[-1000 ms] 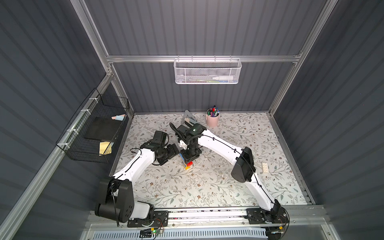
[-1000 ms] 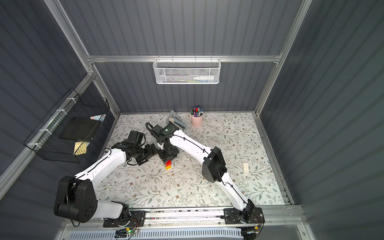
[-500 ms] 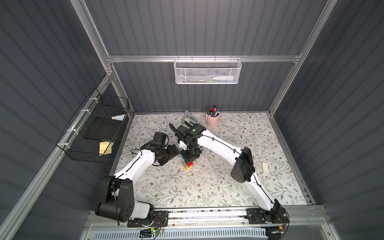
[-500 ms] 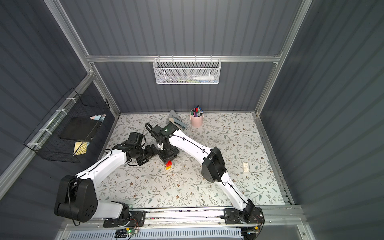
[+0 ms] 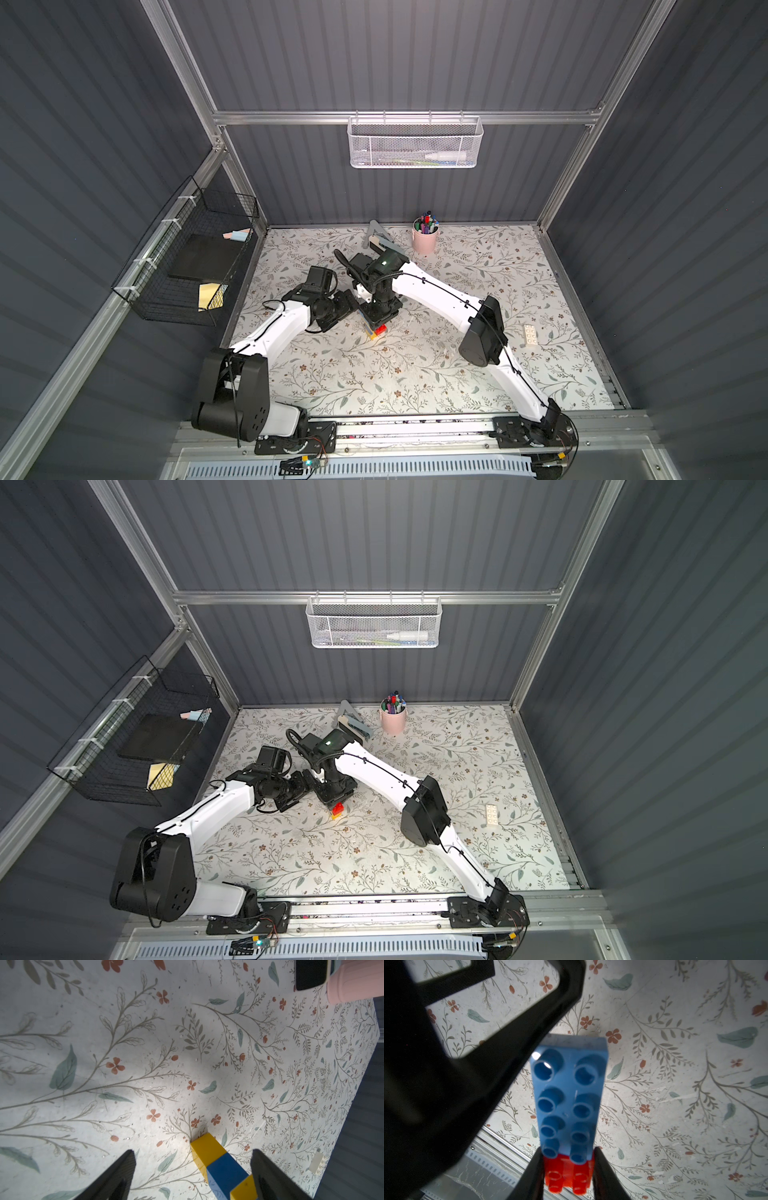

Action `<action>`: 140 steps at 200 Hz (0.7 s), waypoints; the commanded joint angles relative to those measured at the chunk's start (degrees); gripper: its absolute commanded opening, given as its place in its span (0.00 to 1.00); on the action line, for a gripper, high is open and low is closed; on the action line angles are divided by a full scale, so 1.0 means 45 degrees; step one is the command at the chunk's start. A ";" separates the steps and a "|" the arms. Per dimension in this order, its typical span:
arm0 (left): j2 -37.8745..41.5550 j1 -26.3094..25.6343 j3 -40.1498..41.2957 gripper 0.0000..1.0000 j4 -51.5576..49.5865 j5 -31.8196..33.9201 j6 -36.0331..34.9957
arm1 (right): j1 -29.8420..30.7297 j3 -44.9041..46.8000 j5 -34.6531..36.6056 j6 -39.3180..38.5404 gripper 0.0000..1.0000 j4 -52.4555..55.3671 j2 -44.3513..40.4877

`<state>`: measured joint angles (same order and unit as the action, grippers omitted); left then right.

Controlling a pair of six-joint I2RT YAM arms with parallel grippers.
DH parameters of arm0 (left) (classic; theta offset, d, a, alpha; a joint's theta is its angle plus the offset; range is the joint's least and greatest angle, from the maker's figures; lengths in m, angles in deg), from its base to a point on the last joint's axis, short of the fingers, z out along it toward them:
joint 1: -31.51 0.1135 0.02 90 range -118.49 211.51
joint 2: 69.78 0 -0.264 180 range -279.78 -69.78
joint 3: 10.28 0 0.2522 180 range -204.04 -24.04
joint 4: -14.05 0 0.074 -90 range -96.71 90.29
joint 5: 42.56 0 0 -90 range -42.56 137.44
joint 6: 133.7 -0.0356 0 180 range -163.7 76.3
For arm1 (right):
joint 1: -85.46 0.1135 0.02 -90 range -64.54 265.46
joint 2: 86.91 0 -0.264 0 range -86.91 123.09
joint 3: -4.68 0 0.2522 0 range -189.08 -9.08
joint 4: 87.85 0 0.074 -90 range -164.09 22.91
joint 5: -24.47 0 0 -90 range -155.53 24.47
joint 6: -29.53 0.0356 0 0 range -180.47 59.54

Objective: Assemble a spoon with lego
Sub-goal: Assemble the lego brick with the lego brick.

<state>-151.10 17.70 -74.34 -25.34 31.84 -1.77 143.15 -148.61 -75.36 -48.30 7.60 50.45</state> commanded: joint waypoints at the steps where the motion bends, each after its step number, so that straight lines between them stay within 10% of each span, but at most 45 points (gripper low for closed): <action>1: -0.0294 -0.0097 0.0441 0.89 -0.0444 -0.0687 -0.0292 | 0.0090 -0.0089 0.0263 -0.0183 0.14 -0.1319 0.0579; 140: -0.0826 -0.0097 0.0964 0.89 0.0263 -0.1046 -0.0139 | 0.0124 0.0174 0.0316 0.0032 0.16 -0.2030 0.0678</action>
<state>-153.09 18.23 -72.38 -19.50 30.75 -1.09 143.28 -148.61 -74.86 -48.06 6.88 50.45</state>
